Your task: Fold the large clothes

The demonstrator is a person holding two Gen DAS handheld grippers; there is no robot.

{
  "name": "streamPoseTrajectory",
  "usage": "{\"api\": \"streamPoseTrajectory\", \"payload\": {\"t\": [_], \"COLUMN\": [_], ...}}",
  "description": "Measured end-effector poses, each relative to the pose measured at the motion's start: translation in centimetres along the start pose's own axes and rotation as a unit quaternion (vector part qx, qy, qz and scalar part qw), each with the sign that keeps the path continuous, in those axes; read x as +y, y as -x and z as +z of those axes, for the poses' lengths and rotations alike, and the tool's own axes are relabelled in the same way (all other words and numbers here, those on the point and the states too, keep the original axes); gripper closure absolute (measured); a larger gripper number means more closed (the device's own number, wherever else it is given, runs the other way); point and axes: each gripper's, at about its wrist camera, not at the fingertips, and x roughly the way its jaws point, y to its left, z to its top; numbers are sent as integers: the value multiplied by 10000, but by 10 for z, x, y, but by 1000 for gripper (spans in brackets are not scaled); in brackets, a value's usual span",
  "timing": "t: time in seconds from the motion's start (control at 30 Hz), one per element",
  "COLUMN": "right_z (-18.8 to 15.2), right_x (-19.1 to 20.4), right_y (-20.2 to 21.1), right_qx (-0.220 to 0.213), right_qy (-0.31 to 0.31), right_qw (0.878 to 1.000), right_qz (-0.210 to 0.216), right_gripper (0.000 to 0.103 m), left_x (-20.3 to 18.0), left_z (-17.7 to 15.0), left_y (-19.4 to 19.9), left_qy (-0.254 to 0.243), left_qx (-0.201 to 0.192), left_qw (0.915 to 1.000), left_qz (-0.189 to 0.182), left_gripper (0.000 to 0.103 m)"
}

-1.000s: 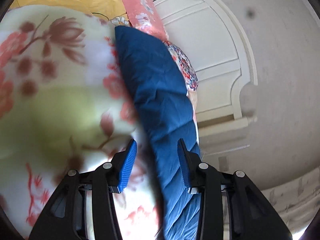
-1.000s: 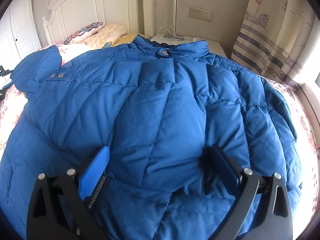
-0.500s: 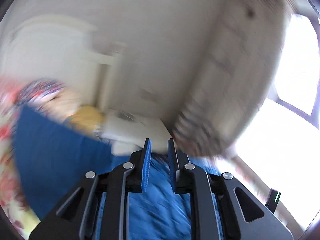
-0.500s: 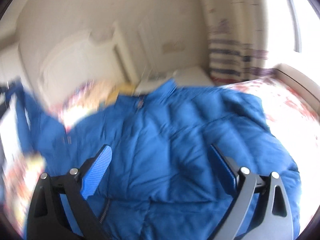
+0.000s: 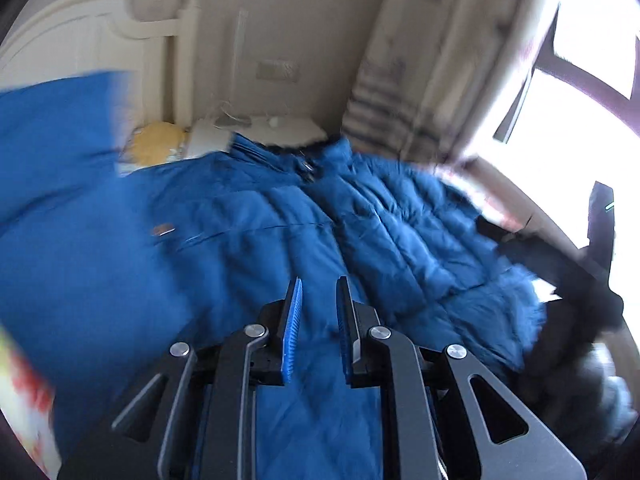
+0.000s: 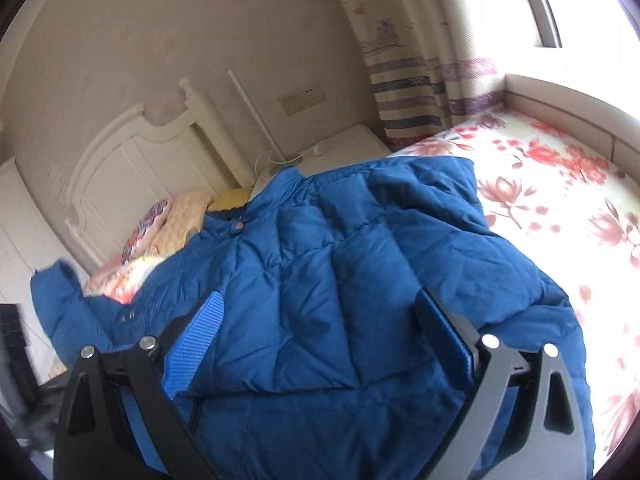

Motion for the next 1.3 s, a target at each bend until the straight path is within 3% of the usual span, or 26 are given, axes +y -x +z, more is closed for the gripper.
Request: {"api": "streamPoseTrajectory", "payload": {"t": [0.07, 0.13, 0.23, 0.33, 0.4, 0.47, 0.57, 0.67, 0.73, 0.83, 0.87, 0.9, 1.0, 1.1, 1.17, 1.23, 1.3], "right_z": [-3, -5, -8, -10, -10, -10, -9, -9, -10, -10, -10, -10, -9, -9, -9, -9, -8], "right_x": [8, 14, 24, 30, 32, 31, 29, 29, 29, 29, 30, 30, 29, 29, 28, 27, 24], "right_y": [-3, -5, -7, -7, -8, -7, -6, -6, -6, -6, -6, -6, -6, -6, -6, -6, -5], "right_qx": [65, 96, 110, 96, 91, 68, 48, 63, 66, 77, 71, 65, 65, 63, 69, 76, 74], "right_qy": [178, 347, 620, 768, 802, 774, 741, 767, 785, 786, 783, 779, 775, 774, 763, 711, 639], "right_qw": [9998, 9993, 9978, 9966, 9963, 9966, 9969, 9967, 9966, 9966, 9966, 9966, 9967, 9967, 9968, 9973, 9978], "right_qz": [-77, -136, -228, -289, -306, -291, -258, -257, -256, -254, -254, -254, -250, -248, -231, -192, -132], "right_gripper": [7, 7, 7, 7, 7, 7, 7, 7, 7, 7, 7, 7, 7, 7, 7, 7, 7], "left_x": [27, 65, 133, 182, 201, 212, 217, 204, 186, 157, 151, 139, 106, 50, 3, -15, -18], "left_z": [-12, -21, -39, -46, -46, -43, -41, -36, -26, 1, 8, 21, 55, 86, 98, 93, 81], "left_y": [36, 72, 109, 108, 92, 75, 59, 71, 75, 86, 87, 89, 96, 90, 74, 65, 57], "left_qy": [541, 1250, 2450, 3284, 3445, 3624, 3859, 3664, 3318, 2888, 2826, 2730, 2539, 2027, 1637, 1548, 1692], "left_qx": [-393, -796, -1156, -966, -695, -538, -503, -940, -990, -1077, -1110, -1176, -1316, -1270, -1070, -932, -824], "left_qw": [9978, 9889, 9625, 9396, 9350, 9288, 9166, 9192, 9327, 9456, 9461, 9454, 9333, 9365, 9428, 9441, 9514], "left_qz": [-14, 116, 88, -83, -473, -557, -911, -1100, -1007, -1046, -1131, -1334, -2171, -2565, -2700, -2756, -2440], "left_gripper": [88, 81, 80, 80, 79, 79, 79, 80, 91, 93, 93, 101, 103, 103, 103, 102, 102]}}
